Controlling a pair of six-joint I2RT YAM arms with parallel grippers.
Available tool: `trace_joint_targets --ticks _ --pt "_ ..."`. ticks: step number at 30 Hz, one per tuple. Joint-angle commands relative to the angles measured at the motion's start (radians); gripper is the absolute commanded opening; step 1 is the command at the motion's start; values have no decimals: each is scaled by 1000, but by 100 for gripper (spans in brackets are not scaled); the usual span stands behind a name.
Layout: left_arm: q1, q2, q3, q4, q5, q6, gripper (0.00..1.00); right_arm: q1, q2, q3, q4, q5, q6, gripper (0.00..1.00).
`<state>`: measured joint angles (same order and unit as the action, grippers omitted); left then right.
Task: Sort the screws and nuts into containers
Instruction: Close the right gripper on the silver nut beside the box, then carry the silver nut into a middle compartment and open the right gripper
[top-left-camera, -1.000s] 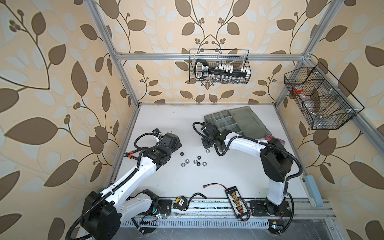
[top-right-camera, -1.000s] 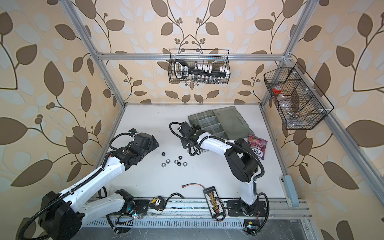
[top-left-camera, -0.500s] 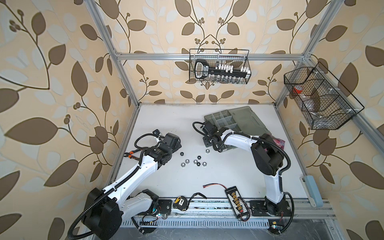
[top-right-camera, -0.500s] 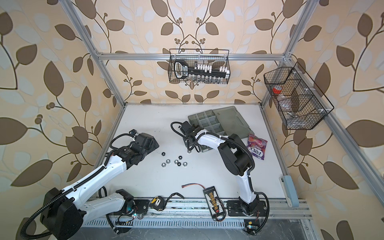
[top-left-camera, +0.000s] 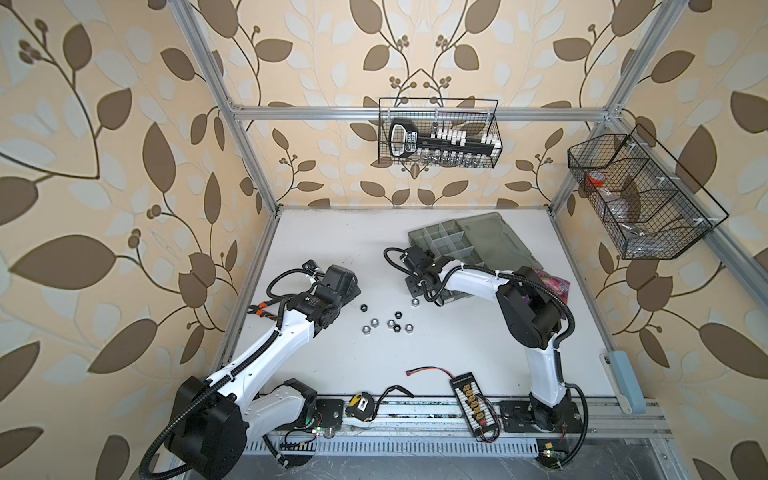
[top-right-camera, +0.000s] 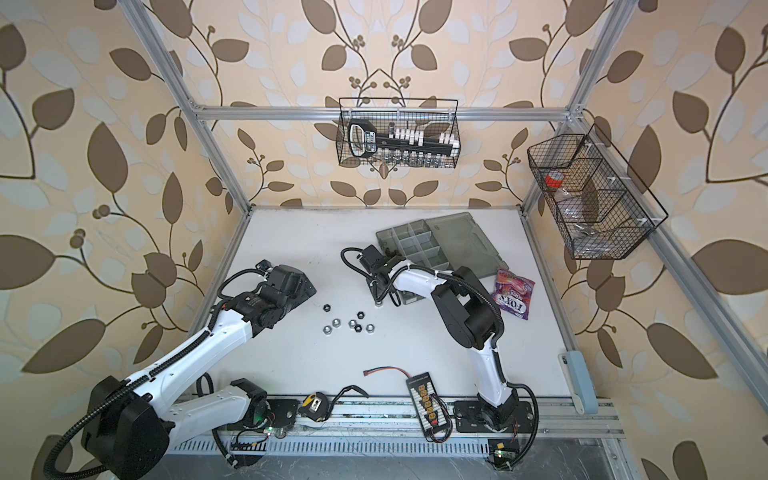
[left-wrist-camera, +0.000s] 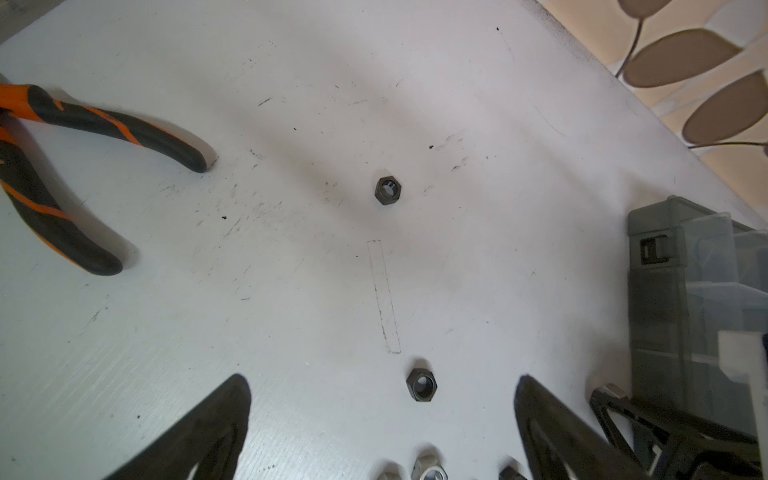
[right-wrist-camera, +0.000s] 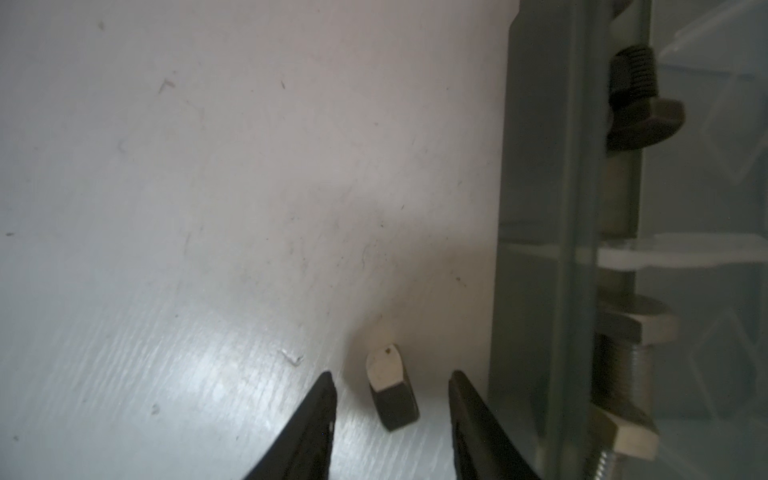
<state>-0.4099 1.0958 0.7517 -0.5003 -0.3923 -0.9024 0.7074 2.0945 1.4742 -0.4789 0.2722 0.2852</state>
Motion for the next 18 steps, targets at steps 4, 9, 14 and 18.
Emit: trace_joint_targets --ticks 4,9,14,18 --pt "20 19 0 -5 3 -21 99 4 39 28 -23 -12 -11 38" --pt "23 26 5 -3 10 -18 99 4 50 31 -25 -10 -14 33" --pt "26 29 8 -3 13 -13 99 4 58 35 -24 -1 -16 23" --pt "28 30 12 -6 11 -10 99 4 57 41 -24 -7 -21 10"
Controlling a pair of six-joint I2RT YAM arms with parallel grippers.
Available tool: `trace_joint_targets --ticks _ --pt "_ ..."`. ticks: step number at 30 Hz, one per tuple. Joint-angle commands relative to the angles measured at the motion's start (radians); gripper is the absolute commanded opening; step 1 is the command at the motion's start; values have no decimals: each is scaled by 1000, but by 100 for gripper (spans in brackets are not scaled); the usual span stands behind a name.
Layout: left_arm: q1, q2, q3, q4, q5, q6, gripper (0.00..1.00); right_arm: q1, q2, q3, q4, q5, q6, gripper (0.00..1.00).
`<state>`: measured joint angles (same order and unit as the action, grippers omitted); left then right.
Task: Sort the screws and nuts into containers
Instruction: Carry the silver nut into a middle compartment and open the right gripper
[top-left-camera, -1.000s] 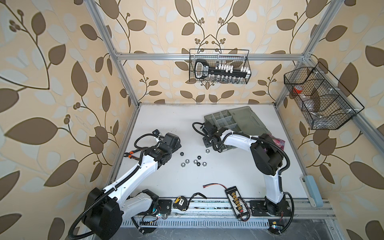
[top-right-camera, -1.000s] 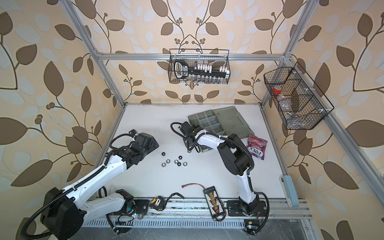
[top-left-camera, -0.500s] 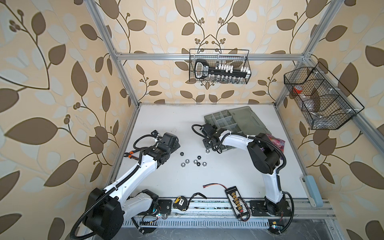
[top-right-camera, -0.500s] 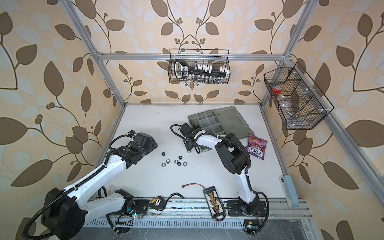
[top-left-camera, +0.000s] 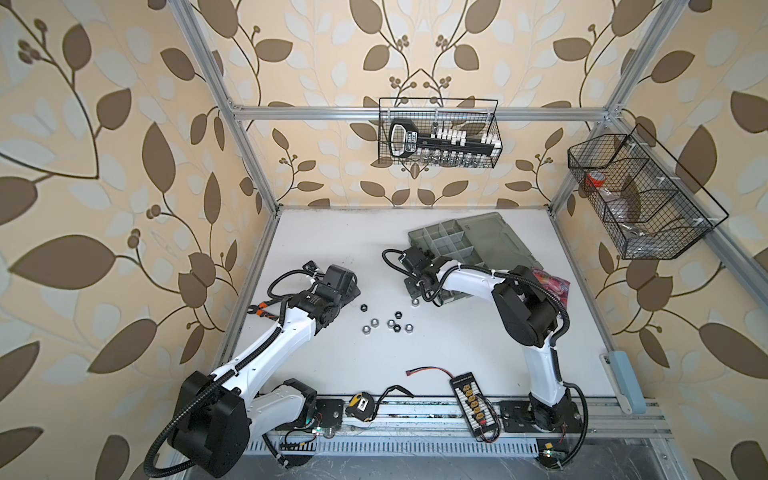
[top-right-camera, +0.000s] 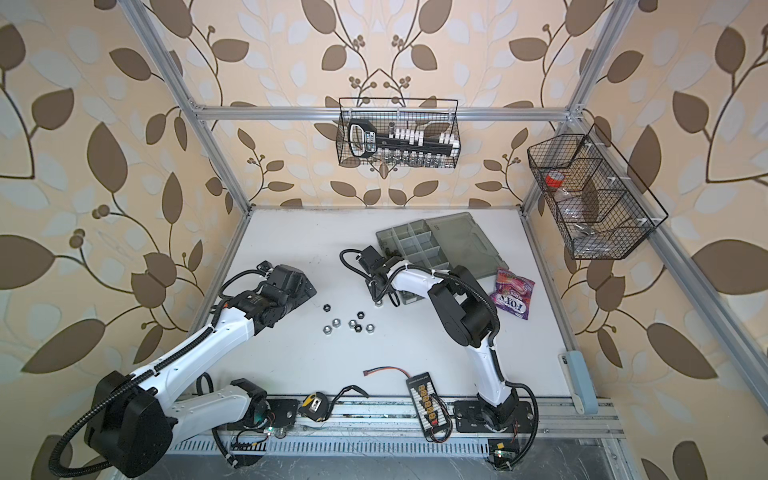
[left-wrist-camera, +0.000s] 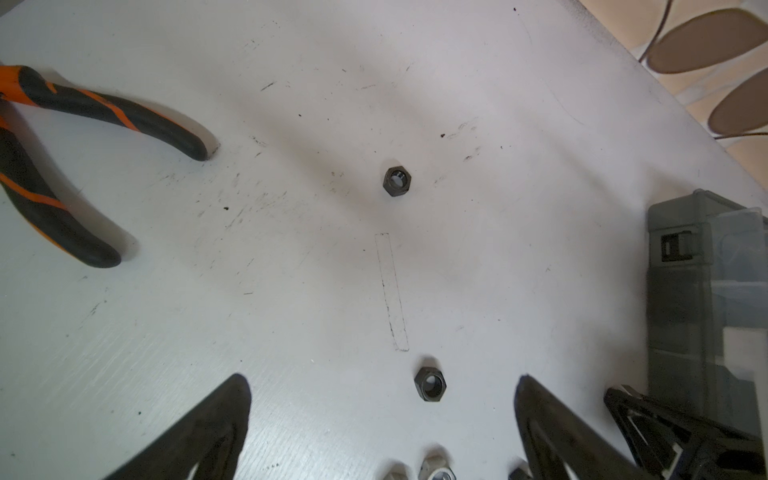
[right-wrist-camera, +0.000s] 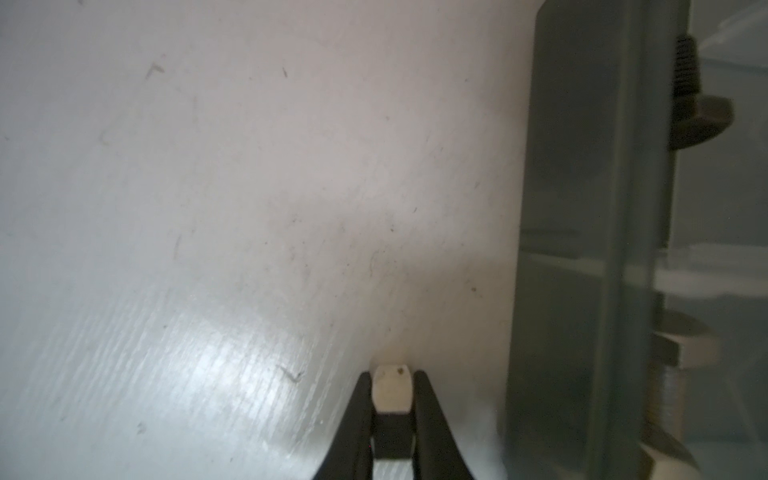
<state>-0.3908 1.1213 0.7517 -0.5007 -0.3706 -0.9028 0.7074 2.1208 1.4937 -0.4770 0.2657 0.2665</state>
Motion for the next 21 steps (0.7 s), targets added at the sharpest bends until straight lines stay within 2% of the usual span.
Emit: trace_joint_targets --ticks 1,5,16,21 --pt "9 5 12 -7 -11 -8 99 4 26 24 -26 -2 -4 8" --pt "10 8 18 -19 -13 -13 99 4 -12 28 -26 -9 -11 0" --pt "12 6 21 -27 -15 -13 99 -11 -212 17 -15 4 -19 0" --pt "13 9 23 -24 -11 -13 99 -81 -303 -35 -5 -9 -3 0"
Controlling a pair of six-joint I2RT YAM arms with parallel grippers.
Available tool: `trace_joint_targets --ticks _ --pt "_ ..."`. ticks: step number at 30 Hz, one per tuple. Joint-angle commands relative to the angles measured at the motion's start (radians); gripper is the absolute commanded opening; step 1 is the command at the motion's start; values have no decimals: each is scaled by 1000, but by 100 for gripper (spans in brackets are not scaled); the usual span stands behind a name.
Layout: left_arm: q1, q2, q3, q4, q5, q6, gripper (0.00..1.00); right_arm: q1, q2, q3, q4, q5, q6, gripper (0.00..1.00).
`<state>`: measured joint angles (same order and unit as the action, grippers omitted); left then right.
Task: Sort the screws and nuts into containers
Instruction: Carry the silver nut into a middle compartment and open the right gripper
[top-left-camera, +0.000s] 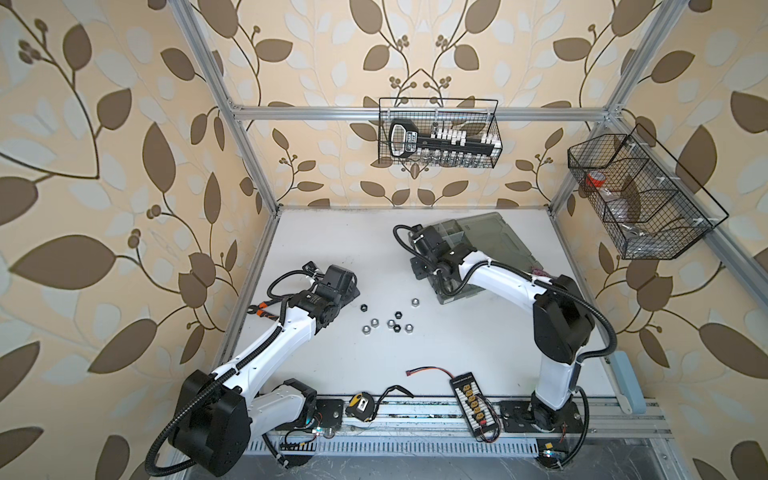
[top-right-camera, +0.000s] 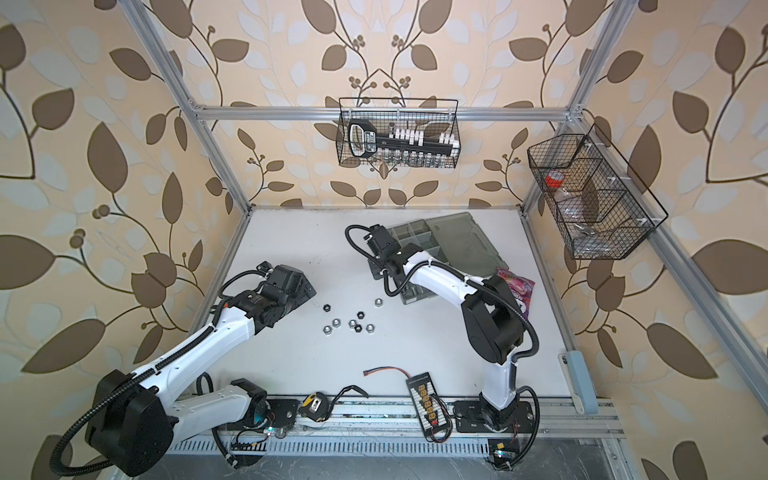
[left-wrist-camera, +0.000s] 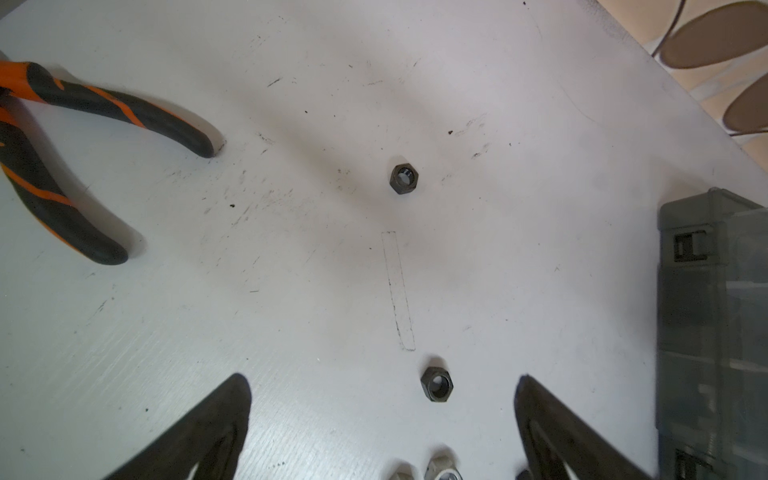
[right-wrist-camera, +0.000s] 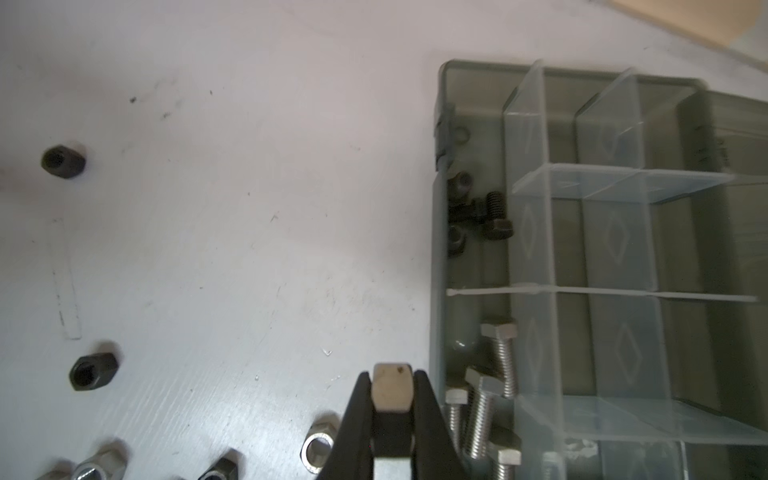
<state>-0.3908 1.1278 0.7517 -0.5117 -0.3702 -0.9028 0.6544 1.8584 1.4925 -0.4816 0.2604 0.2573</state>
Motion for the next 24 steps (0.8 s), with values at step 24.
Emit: trace_joint_targets --ticks 24 --pt "13 31 36 12 22 -15 99 -228 -232 -357 4 -56 71 0"
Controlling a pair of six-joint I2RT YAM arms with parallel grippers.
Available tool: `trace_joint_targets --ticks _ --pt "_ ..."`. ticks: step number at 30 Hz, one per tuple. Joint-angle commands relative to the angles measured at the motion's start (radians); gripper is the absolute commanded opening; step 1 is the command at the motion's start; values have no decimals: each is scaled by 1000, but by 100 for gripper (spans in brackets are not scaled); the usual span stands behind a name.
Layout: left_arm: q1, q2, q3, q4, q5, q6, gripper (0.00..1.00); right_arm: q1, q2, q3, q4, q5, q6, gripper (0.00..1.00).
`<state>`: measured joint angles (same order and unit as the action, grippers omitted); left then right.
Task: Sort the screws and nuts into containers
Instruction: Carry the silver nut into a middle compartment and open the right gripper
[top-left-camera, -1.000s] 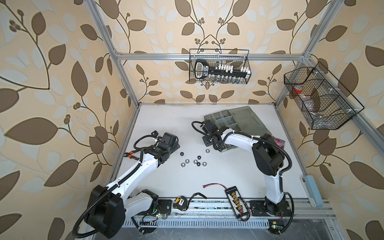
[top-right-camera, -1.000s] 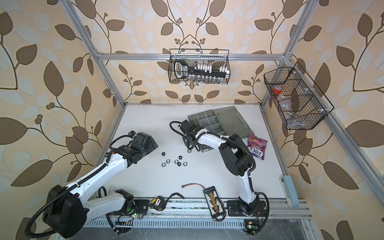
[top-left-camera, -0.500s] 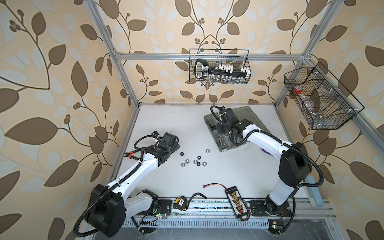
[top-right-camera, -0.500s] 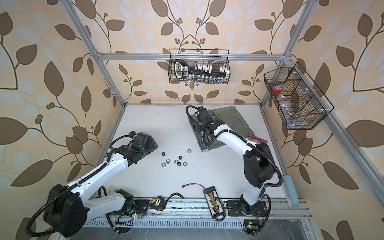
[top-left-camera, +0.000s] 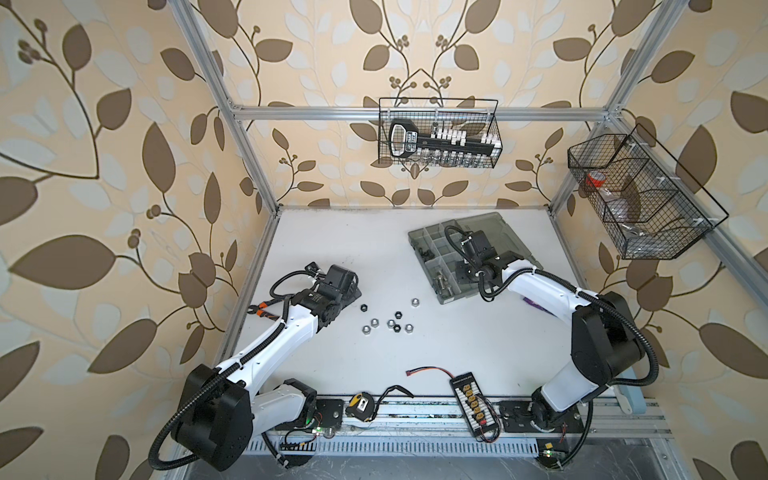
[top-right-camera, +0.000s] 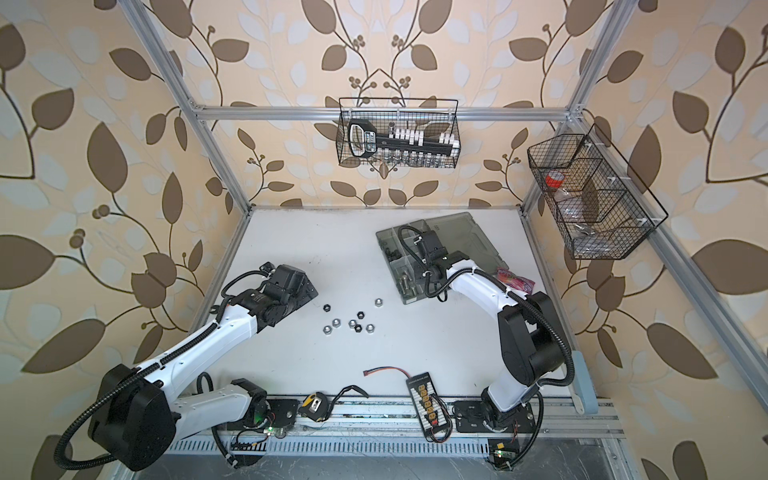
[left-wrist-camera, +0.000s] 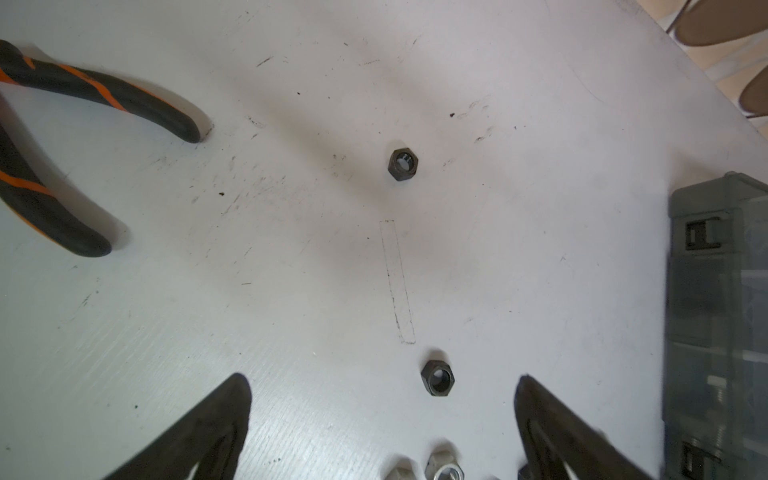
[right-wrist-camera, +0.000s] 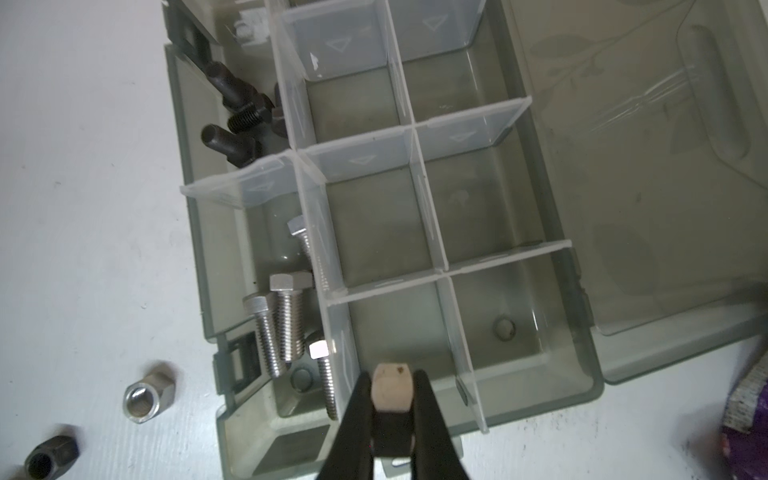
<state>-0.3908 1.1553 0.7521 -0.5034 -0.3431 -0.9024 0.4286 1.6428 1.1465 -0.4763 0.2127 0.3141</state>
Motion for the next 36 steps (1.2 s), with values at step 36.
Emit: trace_joint_targets --ticks 36 --pt "13 15 47 -3 6 -20 99 -29 108 36 -5 -39 5 30"
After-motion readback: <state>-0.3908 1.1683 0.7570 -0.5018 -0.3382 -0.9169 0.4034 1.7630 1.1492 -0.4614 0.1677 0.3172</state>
